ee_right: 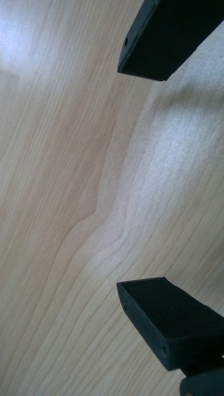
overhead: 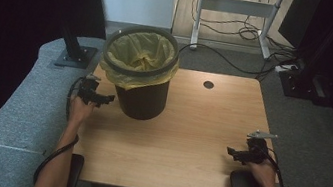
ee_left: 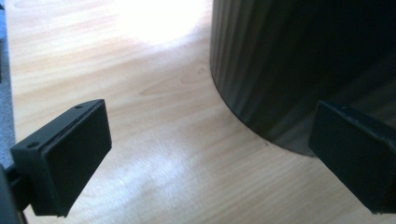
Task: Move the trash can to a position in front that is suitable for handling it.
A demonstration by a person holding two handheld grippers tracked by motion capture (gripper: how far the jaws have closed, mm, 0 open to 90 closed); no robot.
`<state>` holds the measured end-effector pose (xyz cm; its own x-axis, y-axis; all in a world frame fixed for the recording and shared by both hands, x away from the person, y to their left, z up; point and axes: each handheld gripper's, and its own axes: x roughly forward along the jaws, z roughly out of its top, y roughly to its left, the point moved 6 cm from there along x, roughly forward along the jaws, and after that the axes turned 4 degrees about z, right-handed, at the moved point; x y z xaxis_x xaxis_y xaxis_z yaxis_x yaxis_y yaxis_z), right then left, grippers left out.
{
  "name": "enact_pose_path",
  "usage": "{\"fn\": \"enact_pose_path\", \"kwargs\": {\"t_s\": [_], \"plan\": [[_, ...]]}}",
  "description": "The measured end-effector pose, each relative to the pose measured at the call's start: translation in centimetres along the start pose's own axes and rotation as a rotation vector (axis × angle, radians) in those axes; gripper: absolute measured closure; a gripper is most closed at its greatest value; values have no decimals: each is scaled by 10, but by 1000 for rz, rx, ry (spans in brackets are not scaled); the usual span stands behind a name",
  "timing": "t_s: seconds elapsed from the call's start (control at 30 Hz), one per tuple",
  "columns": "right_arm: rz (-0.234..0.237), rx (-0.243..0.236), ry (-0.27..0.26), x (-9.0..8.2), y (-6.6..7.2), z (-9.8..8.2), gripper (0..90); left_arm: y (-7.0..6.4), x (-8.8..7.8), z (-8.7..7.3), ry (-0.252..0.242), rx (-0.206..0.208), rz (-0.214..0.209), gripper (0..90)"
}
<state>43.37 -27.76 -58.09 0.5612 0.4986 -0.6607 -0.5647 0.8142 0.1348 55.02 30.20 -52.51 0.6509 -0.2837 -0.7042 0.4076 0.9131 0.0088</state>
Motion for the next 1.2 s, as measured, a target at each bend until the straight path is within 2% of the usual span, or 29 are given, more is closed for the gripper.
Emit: {"fn": "enact_pose_path", "kwargs": {"t_s": [0.2,0.27,0.37,0.5,0.57,0.73,0.97,1.2], "plan": [[6,-10,-19,-2,5,9,0,7,0,14,-21,-21,15,0],[-12,-7,-20,-3,5,13,0,9,1,22,-27,-17,22,0],[-4,-7,-17,-3,6,16,0,12,2,27,-23,-11,37,0],[17,12,-40,-2,8,25,0,18,5,34,-25,-20,43,0],[7,-1,-38,-1,9,30,0,21,6,37,-32,-25,42,0],[-8,-1,-50,9,13,48,0,28,13,46,-47,-45,41,0],[-22,-21,-56,23,17,65,0,32,18,53,-52,-42,45,0],[-45,-34,-72,40,18,91,0,27,18,55,-64,-30,41,0]]}}
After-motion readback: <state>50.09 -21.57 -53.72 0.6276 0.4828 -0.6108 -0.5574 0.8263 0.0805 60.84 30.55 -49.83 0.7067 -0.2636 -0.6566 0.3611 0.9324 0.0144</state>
